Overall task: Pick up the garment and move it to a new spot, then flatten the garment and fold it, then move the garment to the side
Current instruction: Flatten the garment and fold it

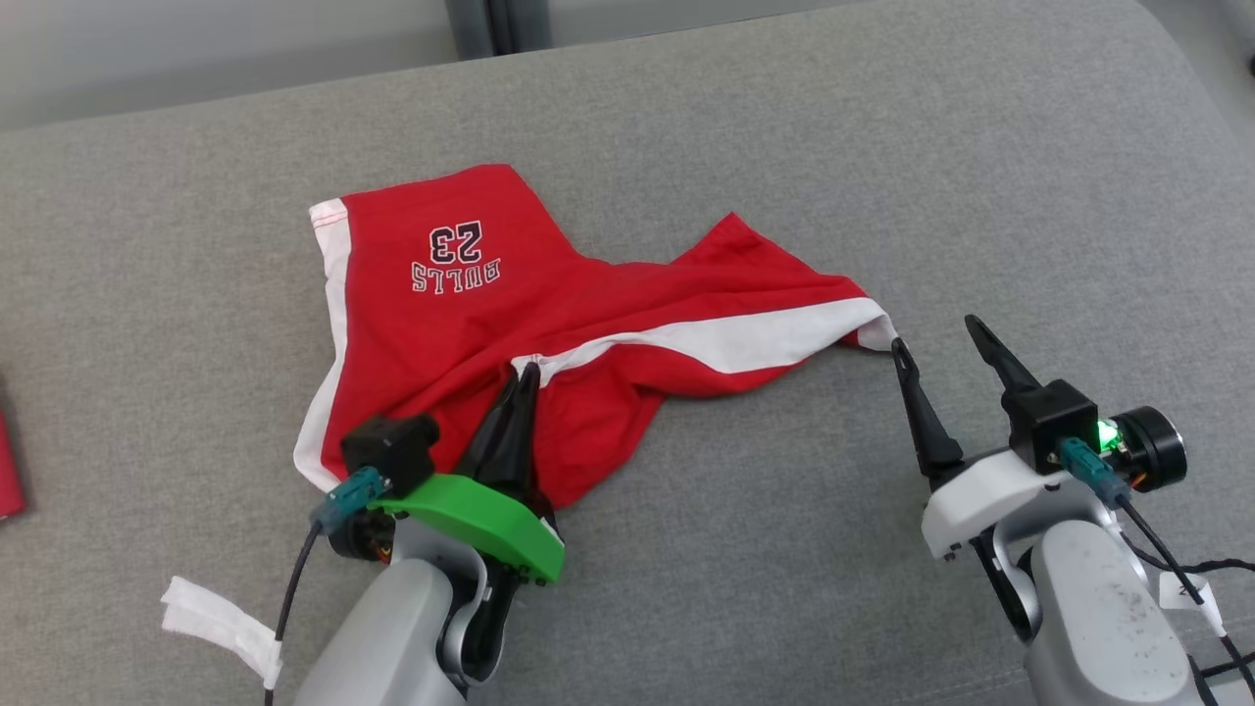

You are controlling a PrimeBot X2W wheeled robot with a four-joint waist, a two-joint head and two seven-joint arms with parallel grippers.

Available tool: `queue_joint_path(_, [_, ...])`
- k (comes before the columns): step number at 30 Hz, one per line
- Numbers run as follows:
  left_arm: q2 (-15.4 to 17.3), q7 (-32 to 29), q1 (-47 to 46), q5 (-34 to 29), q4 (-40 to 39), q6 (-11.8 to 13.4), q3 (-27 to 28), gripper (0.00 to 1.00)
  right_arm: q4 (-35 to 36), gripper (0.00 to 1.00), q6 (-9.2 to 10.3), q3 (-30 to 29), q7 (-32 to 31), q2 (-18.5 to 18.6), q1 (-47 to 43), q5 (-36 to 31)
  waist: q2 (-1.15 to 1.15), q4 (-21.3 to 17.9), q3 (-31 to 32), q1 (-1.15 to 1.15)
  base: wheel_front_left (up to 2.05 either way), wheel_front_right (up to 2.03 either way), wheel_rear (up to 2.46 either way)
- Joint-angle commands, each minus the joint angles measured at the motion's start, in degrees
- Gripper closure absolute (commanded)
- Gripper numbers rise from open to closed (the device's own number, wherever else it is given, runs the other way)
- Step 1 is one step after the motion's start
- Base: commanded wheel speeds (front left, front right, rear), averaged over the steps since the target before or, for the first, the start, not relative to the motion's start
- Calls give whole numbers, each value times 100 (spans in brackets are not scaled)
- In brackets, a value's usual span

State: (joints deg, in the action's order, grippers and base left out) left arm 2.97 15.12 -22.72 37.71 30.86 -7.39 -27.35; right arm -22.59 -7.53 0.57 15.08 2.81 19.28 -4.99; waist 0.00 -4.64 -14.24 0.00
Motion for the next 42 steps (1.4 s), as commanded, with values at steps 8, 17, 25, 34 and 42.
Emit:
queue_joint_path(8, [24, 5, 792, -197, -461, -15, 280, 100, 17, 0, 8, -231, 13, 20, -623, 407, 0, 675, 772, 0, 0, 0, 0])
queue_joint_path(17, [199, 5, 1492, -505, -142, -15, 562, 100, -57, 0, 8, -252, 13, 20, -1015, 735, 0, 1003, 1235, 0, 0, 0, 0])
queue_joint_path(25, [264, 5, 1895, -986, 58, -15, 1175, 0, -56, 0, 8, -171, 13, 20, -1183, 933, 0, 886, 1402, 0, 0, 0, 0])
queue_joint_path(34, [119, 4, 2204, -2186, -855, 18, 2196, 0, 97, 0, 8, -55, 13, 19, -1303, 1232, 0, 748, 1403, 0, 0, 0, 0])
queue_joint_path(42, [22, 5, 2371, -2628, -1005, -4, 2291, 0, -88, 0, 8, 255, 12, 18, -1338, 1424, 0, 710, 1382, 0, 0, 0, 0])
